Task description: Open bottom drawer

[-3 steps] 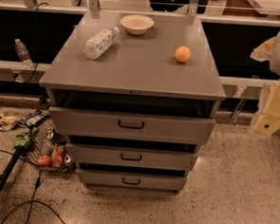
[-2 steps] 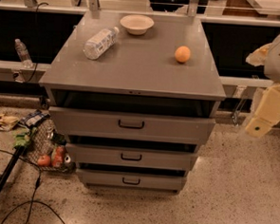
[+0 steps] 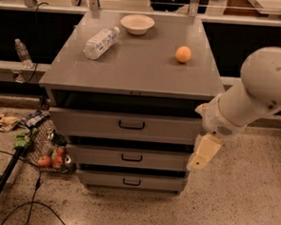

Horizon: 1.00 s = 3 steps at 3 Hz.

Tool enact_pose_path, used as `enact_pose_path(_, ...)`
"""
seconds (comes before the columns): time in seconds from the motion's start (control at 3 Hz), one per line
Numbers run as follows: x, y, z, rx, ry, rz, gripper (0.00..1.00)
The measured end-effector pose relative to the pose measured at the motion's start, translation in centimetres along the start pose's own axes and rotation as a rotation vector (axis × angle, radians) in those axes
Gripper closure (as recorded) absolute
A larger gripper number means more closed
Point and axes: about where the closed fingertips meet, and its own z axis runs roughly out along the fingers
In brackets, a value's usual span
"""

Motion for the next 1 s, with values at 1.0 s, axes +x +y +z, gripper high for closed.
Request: enact_pose_path(1.0, 3.9, 2.8, 19.5, -0.112, -0.051, 0.008, 0.0)
